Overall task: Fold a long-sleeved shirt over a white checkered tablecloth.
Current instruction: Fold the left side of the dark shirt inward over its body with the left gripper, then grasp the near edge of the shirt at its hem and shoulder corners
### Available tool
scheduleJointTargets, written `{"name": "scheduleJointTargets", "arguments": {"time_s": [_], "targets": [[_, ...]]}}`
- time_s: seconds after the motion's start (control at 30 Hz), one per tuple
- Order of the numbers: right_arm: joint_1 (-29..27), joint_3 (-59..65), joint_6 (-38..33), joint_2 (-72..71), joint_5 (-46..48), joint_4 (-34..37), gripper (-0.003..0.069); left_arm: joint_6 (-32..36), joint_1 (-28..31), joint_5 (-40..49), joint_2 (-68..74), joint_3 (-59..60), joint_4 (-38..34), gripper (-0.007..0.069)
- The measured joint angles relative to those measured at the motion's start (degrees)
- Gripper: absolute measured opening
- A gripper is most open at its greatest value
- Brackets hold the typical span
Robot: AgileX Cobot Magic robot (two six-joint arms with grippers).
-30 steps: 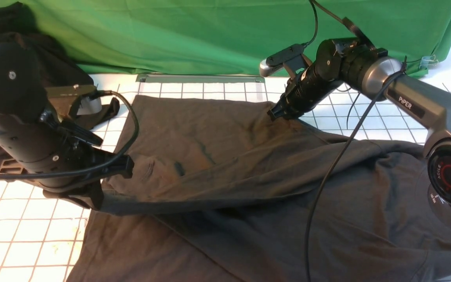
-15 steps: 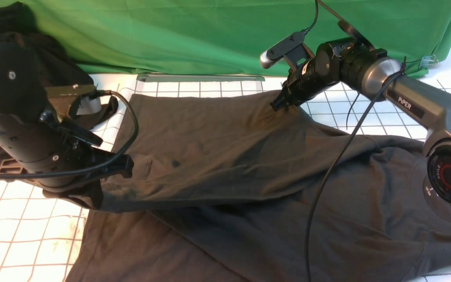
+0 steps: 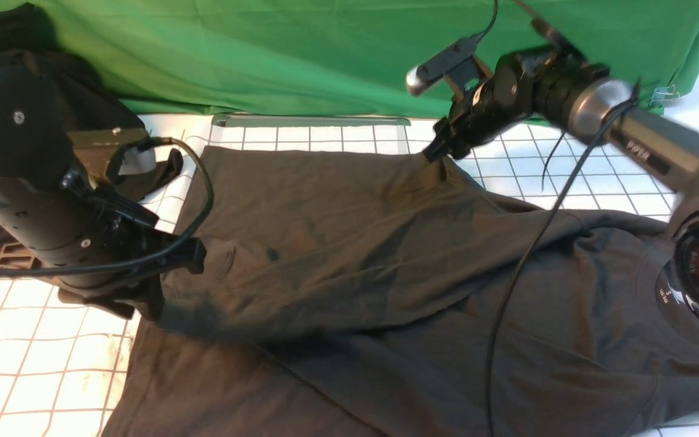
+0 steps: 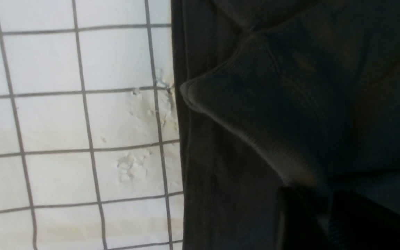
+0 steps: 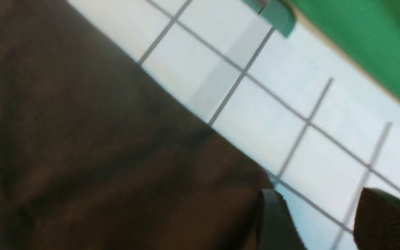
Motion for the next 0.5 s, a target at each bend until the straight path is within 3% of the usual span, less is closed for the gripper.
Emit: {"name": "scheduleJointTargets", "arguments": {"time_s": [0.1, 0.23, 0.37, 0.5], "targets": [[0.0, -0.1, 0.9, -3.4, 3.9, 0.0, 0.0319, -0.9, 0.0, 0.5, 0.0, 0.0, 0.2, 0.0383], [-0.6, -0.3, 1.0, -8.0, 11.6, 0.0, 0.0319, -1.1, 0.0, 1.1, 0.0, 0.0, 0.5, 0.0534], [-2.9, -0.6, 1.0, -10.8, 19.6, 0.1, 0.0297, 1.0, 0.0, 1.1, 0.0, 0.0, -2.4, 0.0551], [-6.1, -0.7, 1.0, -11.7, 25.8, 2.1, 0.0260, 4.5, -0.1, 1.1, 0.0, 0.0, -7.5, 0.0469]]}}
